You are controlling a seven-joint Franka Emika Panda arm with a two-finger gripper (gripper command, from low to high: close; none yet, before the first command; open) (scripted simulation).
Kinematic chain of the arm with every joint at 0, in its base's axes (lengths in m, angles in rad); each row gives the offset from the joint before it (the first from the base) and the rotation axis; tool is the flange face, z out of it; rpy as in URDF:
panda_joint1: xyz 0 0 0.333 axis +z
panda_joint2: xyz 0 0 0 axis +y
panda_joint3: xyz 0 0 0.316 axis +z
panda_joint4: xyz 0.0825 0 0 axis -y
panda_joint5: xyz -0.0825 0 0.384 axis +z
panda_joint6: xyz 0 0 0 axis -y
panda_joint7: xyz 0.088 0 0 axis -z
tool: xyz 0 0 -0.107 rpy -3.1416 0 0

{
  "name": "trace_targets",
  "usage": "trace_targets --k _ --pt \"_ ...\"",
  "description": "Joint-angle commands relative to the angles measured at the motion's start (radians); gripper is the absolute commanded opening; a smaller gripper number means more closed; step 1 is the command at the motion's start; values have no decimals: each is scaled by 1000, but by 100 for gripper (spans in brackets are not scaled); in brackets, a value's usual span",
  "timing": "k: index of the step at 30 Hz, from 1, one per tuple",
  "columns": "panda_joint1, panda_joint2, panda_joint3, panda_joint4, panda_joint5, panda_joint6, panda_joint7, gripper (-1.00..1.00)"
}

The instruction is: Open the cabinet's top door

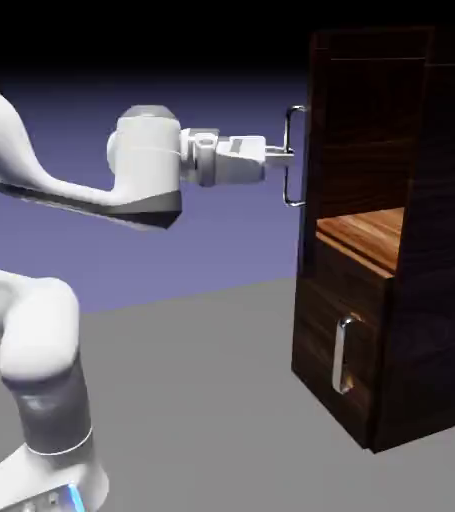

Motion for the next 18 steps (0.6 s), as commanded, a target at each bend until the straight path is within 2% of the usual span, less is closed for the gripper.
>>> trace_targets --k 1,9,18 --pt "1 -14 20 -9 45 -26 -24 -100" --pt "39 -88 228 -32 388 -323 -171 -100" --pt "7 -42 518 93 679 -714 -214 -100"
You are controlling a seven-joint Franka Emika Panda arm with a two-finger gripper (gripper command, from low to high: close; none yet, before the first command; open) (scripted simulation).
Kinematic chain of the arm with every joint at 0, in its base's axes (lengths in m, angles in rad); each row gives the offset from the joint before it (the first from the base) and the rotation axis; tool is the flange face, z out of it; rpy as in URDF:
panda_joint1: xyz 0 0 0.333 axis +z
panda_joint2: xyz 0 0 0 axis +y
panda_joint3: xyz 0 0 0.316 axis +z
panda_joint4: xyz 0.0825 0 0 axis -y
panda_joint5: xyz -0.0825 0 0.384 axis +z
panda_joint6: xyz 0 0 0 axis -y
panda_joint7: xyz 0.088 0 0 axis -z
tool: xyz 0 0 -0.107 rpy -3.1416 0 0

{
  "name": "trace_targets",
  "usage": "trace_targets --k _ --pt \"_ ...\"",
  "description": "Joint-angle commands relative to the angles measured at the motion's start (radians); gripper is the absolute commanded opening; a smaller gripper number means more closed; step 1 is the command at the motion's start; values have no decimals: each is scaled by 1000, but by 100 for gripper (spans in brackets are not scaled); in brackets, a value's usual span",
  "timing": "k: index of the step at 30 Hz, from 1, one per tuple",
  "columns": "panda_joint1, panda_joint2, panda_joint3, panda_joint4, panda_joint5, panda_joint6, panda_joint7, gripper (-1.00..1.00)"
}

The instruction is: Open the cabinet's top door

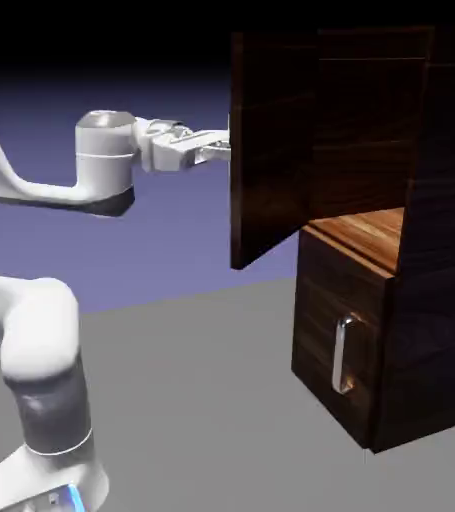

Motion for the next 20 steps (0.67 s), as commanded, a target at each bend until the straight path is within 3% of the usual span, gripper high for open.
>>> trace_targets --k 1,12,19,20 --pt "-14 11 34 23 27 -45 -1 -100" --pt "-320 139 421 376 250 -507 -6 -100" --pt "-539 150 597 574 324 -691 -29 -100" --pt "-539 150 597 574 324 -691 -29 100"
